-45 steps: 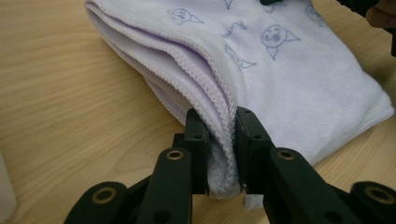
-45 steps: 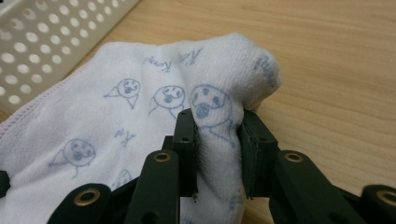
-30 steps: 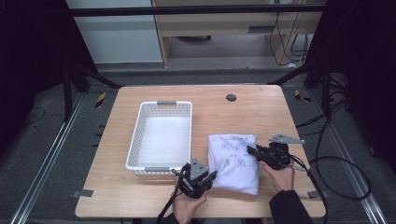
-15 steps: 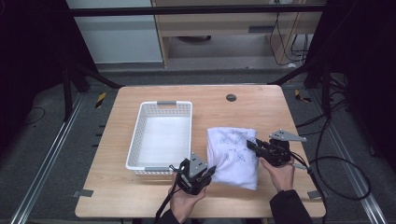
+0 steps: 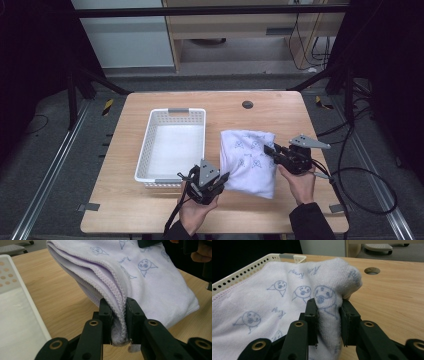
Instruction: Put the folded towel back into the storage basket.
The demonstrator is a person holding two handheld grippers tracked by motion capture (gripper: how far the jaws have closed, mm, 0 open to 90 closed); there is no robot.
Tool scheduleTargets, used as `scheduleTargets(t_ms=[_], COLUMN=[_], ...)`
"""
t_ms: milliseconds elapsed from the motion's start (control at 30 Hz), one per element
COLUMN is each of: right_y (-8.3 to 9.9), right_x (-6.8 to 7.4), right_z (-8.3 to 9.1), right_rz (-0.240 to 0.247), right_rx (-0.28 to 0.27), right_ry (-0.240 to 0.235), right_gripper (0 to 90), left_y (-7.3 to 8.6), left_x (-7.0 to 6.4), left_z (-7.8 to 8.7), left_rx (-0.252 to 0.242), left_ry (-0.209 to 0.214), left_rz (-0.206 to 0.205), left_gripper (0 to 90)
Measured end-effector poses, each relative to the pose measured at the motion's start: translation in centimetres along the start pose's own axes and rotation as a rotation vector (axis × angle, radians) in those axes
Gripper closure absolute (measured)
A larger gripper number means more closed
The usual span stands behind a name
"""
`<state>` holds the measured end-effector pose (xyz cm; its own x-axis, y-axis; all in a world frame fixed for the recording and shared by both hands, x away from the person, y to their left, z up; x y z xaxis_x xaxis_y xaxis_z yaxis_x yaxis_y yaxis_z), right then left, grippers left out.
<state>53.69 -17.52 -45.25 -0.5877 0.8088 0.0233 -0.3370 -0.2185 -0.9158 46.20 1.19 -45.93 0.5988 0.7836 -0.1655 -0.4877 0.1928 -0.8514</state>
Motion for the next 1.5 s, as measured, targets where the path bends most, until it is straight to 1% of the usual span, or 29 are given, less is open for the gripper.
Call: scheduleTargets(t_ms=[100, 133, 167, 200, 300, 533, 567, 667, 767, 800, 1033, 1067, 1133, 1333, 1400, 1500], right_y=[-0.7, -0.7, -1.1, -1.1, -1.9, -2.8, -3.1, -3.5, -4.4, -4.4, -6.1, -6.3, -6.7, -7.6, -8.3, -8.8], right_x=[0.1, 0.1, 0.2, 0.2, 0.4, 0.7, 0.8, 1.0, 1.4, 1.4, 2.5, 2.6, 2.9, 3.6, 4.1, 4.5], right_z=[0.1, 0.1, 0.1, 0.1, 0.1, -0.1, -0.1, -0.2, -0.3, -0.3, -0.8, -0.9, -1.1, -1.5, -1.7, -2.1], right_rz=[0.007, 0.007, 0.013, 0.013, 0.015, 0.021, 0.018, 0.023, 0.029, 0.029, 0.049, 0.057, 0.061, 0.065, 0.074, 0.076], right_rx=[-0.015, -0.015, -0.025, -0.025, -0.045, -0.056, -0.065, -0.066, -0.078, -0.078, -0.097, -0.097, -0.099, -0.108, -0.112, -0.119], right_ry=[0.004, 0.004, 0.005, 0.005, 0.003, 0.007, 0.007, 0.007, 0.006, 0.006, 0.001, 0.000, -0.004, -0.009, -0.012, -0.017], right_gripper=[71.2, 71.2, 71.2, 71.2, 71.2, 71.2, 71.2, 71.2, 71.2, 71.2, 71.1, 71.2, 71.2, 71.2, 71.2, 71.2], left_y=[-0.6, -0.6, -1.0, -1.0, -1.5, -2.1, -2.3, -2.5, -2.9, -3.0, -3.7, -3.7, -3.9, -4.2, -4.3, -4.5], left_x=[0.1, 0.1, 0.2, 0.2, 0.5, 0.9, 1.1, 1.2, 1.5, 1.6, 2.7, 2.7, 3.3, 4.0, 4.4, 5.0], left_z=[0.4, 0.4, 0.6, 0.6, 1.1, 1.6, 1.8, 2.0, 2.4, 2.6, 4.0, 4.0, 4.4, 5.3, 5.6, 6.1], left_rx=[-0.011, -0.011, -0.020, -0.020, -0.029, -0.039, -0.045, -0.049, -0.061, -0.065, -0.084, -0.084, -0.088, -0.103, -0.108, -0.116], left_ry=[-0.005, -0.005, -0.006, -0.006, -0.008, -0.015, -0.016, -0.020, -0.023, -0.022, -0.033, -0.033, -0.033, -0.045, -0.052, -0.059], left_rz=[-0.016, -0.016, -0.014, -0.014, -0.015, -0.019, -0.017, -0.021, -0.025, -0.025, -0.021, -0.021, -0.013, -0.008, -0.008, -0.007], left_gripper=[76.1, 76.1, 76.1, 76.1, 76.1, 76.1, 76.0, 76.0, 76.0, 76.0, 76.0, 76.0, 76.0, 76.0, 76.0, 76.0])
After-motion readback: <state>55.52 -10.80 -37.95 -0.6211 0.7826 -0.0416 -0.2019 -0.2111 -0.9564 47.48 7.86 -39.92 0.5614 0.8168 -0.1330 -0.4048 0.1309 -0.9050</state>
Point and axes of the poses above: each handheld gripper's, and its own axes: z roughly backward along the jaws, y roughly out of its underside, x roughly to its left, the point moved 9 cm from there along -z, roughly forward along the jaws, and after that the axes turned 10 degrees about z, right-handed, at the moved point
